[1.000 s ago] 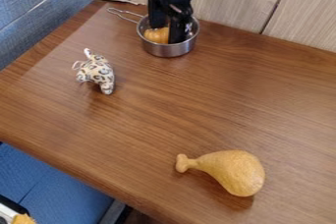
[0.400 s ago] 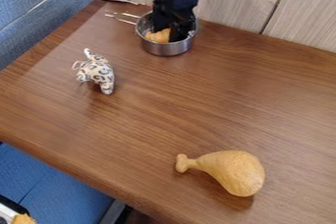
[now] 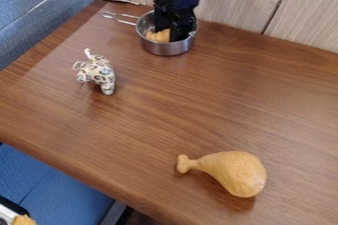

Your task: Put the croissant out of the pot and place it on the left side of the table

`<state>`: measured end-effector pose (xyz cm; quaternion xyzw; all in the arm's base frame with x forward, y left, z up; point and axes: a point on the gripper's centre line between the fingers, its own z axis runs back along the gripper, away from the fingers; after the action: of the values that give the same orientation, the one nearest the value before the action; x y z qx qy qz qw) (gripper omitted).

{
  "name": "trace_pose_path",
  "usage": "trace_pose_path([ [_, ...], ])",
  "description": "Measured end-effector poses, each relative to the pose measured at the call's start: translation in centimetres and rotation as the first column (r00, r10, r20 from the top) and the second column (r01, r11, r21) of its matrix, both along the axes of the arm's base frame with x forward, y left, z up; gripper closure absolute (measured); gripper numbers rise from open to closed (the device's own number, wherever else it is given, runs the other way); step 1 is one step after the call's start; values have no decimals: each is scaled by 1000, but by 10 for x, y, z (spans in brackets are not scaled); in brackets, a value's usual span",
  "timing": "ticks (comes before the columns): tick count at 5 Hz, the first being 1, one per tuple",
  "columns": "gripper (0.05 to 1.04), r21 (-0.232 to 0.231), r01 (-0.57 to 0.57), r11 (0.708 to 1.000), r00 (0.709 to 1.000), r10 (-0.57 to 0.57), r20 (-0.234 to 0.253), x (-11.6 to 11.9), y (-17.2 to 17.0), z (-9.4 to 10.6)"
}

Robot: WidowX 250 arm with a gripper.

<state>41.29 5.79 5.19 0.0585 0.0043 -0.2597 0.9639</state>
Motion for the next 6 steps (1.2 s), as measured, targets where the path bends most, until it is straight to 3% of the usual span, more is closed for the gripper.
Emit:
trace_pose_path([
  [1, 427, 10, -19, 1000, 1000, 19, 17, -1, 6, 17],
  [2, 427, 44, -67, 997, 994, 63, 88, -2, 20, 49],
  [3, 427, 48, -77, 996, 989, 71, 128, -6, 21, 74],
  [4, 427, 6, -35, 999, 981, 33, 193, -12, -5, 106],
  [5, 427, -16, 53, 998, 981, -49, 188, -20, -51, 111],
  [6, 427, -24, 132, 991, 974, -125, 189, -43, -92, 104],
])
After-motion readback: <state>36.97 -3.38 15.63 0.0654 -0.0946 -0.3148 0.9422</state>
